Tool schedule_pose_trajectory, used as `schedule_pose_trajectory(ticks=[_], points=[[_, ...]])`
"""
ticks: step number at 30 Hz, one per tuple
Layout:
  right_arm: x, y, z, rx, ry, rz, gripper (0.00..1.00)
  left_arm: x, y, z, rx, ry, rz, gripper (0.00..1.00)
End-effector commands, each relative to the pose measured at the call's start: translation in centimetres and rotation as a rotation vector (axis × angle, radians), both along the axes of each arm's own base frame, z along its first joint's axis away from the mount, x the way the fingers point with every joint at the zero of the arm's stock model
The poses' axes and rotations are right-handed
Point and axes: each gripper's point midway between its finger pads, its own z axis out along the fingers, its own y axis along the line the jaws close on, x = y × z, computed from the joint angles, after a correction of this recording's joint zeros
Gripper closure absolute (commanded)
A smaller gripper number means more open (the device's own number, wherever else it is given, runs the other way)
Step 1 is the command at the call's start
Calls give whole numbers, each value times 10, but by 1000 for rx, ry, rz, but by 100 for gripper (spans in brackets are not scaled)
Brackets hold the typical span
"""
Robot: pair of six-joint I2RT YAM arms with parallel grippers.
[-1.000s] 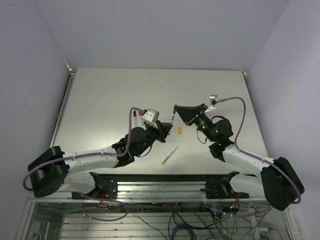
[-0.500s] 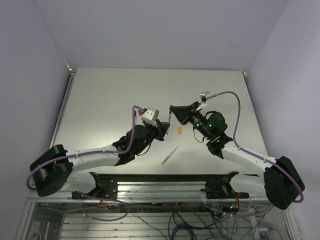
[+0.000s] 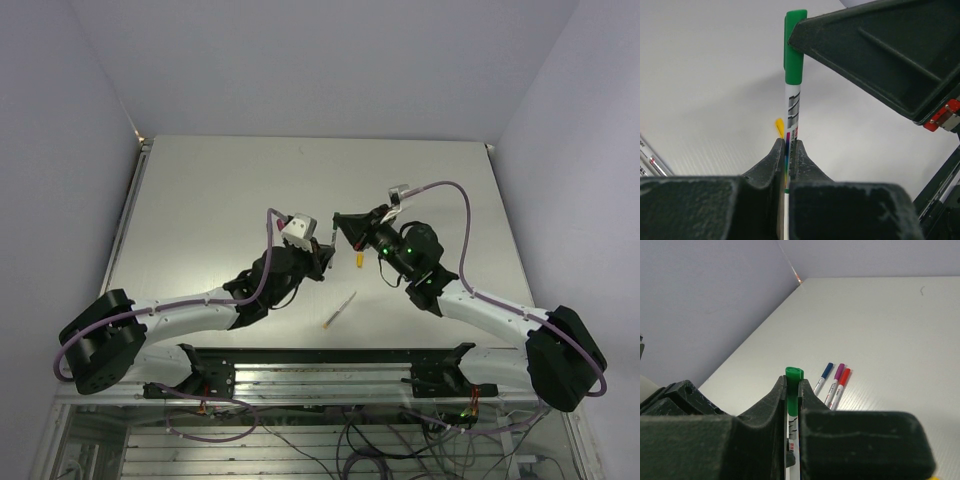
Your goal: Insert the pens into the pen caps
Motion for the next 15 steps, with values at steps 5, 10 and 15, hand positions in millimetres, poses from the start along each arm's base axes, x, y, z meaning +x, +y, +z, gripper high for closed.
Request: schedule_pose_trajectory(ticks=[5,10,15], points=[[-2,-13,0,-62,-2,-81,64,21,10,35,-108,-36,95,93],[-2,-33,34,12,-64,-170,59,18,24,-16,2,78,150,93],[3,-53,7,-65,13,-271,59,31,40,-37,101,144,273,93]])
